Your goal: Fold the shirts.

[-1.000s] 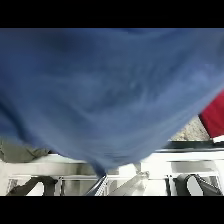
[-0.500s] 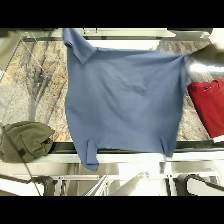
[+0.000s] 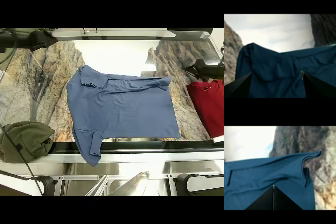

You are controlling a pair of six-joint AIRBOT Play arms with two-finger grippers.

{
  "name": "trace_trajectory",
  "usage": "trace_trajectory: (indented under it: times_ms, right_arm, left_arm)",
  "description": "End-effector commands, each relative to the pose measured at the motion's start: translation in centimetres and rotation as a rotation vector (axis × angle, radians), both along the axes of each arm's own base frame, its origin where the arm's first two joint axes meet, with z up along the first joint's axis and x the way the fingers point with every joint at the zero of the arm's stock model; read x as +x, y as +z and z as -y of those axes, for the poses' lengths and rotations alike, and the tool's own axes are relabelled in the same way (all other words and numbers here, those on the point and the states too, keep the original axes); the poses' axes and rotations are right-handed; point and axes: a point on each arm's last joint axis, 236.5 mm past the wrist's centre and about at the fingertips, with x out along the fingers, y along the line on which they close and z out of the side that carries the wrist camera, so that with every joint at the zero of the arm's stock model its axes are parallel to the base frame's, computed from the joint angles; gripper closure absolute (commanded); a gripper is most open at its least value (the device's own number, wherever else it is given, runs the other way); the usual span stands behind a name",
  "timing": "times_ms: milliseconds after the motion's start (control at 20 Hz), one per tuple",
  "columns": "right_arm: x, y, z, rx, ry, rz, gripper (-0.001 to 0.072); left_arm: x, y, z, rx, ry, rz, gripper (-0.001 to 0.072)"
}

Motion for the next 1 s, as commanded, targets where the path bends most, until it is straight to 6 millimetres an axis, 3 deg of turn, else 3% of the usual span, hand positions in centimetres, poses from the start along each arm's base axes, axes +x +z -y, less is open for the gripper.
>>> trace_trajectory:
  times_ms: [0, 100, 250, 400, 600, 800, 850, 900, 950]
  right_arm:
    - [-4.9, 1.8, -0.9, 0.077, 0.141, -0.073, 0.0696]
    - [-8.3, 1.0, -1.9, 0.085, 0.213, -0.167, 0.0697]
    - [-13.5, -2.9, -1.6, -0.018, 0.226, -0.322, 0.0697]
    - [-15.6, -5.5, -0.7, -0.029, 0.120, -0.349, 0.0697]
    - [-17.9, -8.3, -1.1, 0.018, 0.102, -0.422, 0.0696]
    - [-18.0, -8.4, -1.3, 0.030, 0.099, -0.423, 0.0697]
    - [-18.0, -8.3, -1.4, 0.034, 0.099, -0.422, 0.0696]
    - [-17.9, -8.2, -1.5, 0.040, 0.099, -0.418, 0.0696]
    - [-17.8, -8.2, -1.5, 0.042, 0.100, -0.414, 0.0696]
  left_arm:
    - [-6.7, -3.2, -3.6, -0.013, 0.018, -0.264, 0.0013]
    - [-11.3, -6.5, -3.3, -0.059, -0.018, -0.448, 0.0013]
    - [-18.2, -12.3, -2.0, -0.134, -0.029, -0.677, 0.0013]
    - [-23.2, -17.3, -1.0, -0.200, 0.040, -0.808, 0.0014]
    - [-28.3, -22.0, 1.1, -0.236, 0.030, -0.934, 0.0015]
    - [-29.8, -24.7, 3.3, -0.181, -0.002, -0.937, 0.0015]
    - [-29.6, -25.2, 3.6, -0.163, 0.002, -0.924, 0.0044]
    - [-29.3, -25.6, 3.8, -0.143, -0.002, -0.903, 0.0248]
    - [-29.1, -25.8, 4.0, -0.125, -0.020, -0.880, 0.0387]
